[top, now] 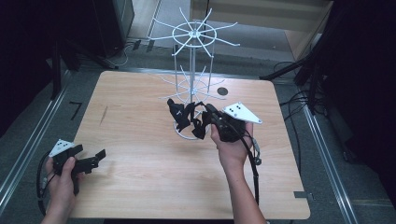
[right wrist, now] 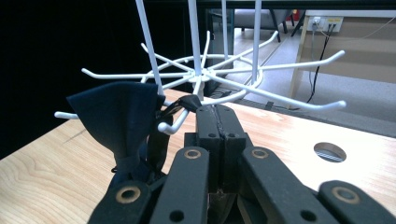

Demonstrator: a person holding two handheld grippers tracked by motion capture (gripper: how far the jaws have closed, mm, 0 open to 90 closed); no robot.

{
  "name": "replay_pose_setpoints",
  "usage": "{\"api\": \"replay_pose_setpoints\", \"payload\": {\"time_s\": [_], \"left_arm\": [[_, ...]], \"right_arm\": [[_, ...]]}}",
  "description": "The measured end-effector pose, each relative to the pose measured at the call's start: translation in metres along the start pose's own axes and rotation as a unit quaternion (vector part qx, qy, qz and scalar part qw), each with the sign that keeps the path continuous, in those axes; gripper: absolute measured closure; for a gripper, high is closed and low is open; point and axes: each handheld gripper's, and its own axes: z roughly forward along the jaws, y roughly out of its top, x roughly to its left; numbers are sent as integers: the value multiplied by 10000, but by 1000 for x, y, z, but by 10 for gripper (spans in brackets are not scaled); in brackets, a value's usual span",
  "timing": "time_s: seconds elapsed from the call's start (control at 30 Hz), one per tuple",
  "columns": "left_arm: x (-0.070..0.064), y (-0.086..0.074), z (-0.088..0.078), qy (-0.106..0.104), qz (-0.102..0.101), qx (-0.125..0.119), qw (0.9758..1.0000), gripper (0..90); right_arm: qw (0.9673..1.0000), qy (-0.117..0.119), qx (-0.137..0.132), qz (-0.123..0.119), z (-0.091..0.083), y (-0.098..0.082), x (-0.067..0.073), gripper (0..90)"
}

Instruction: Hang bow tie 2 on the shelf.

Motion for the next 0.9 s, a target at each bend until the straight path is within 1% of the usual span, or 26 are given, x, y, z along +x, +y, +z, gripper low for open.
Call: {"api": "replay_pose_setpoints", "payload": {"time_s": [0.13,0.23,0.37,0.47,0.67,0.8,0.9], "left_arm": [[0,0,0,3,1,0,10000,0],[0,0,0,3,3,0,10000,0],[0,0,0,0,3,1,10000,0],[0,0,0,-1,-1,1,10000,0],[0,0,0,3,5,12,10000,0],[0,0,0,4,5,10,10000,0],[0,0,0,4,12,17,10000,0]], "right_arm": [[10000,-9,-43,64,0,-4,-2,824],[10000,14,-76,52,-1,-6,-4,754],[9999,-78,-108,41,-4,-10,-7,636],[9999,-93,-129,34,-6,-13,-10,578],[10000,-18,-31,21,-11,-23,-16,463],[10000,29,34,-58,-15,-30,-19,349],[10000,32,80,-36,-17,-35,-21,260]]}}
